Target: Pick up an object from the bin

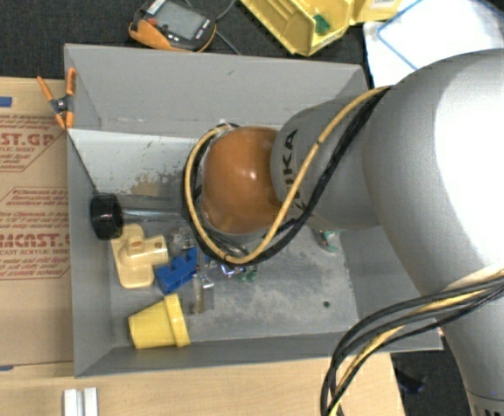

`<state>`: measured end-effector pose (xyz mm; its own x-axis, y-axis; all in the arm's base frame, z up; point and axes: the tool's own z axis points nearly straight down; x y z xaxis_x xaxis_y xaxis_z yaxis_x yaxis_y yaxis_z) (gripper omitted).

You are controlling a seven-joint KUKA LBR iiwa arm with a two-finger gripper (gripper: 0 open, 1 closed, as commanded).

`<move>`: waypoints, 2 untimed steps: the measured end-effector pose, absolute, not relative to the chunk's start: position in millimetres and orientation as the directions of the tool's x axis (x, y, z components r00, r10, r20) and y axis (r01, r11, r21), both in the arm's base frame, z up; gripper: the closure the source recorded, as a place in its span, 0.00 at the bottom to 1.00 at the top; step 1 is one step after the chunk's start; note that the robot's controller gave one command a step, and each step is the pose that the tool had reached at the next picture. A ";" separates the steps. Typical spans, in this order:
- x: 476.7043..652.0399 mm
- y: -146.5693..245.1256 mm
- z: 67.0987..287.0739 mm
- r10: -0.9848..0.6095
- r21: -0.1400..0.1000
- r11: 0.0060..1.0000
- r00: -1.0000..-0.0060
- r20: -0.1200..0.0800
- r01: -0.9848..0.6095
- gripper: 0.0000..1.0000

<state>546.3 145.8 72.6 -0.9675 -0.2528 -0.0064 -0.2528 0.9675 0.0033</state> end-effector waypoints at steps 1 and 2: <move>550.6 144.5 70.6 -0.288 0.005 0.958 -0.957 -0.013 -0.288 0.00; 547.8 146.7 72.8 -0.261 0.005 0.965 -0.965 -0.011 -0.261 1.00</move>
Offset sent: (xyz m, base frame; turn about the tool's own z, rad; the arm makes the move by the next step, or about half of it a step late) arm 0.0007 -0.0002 -0.0004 -0.0081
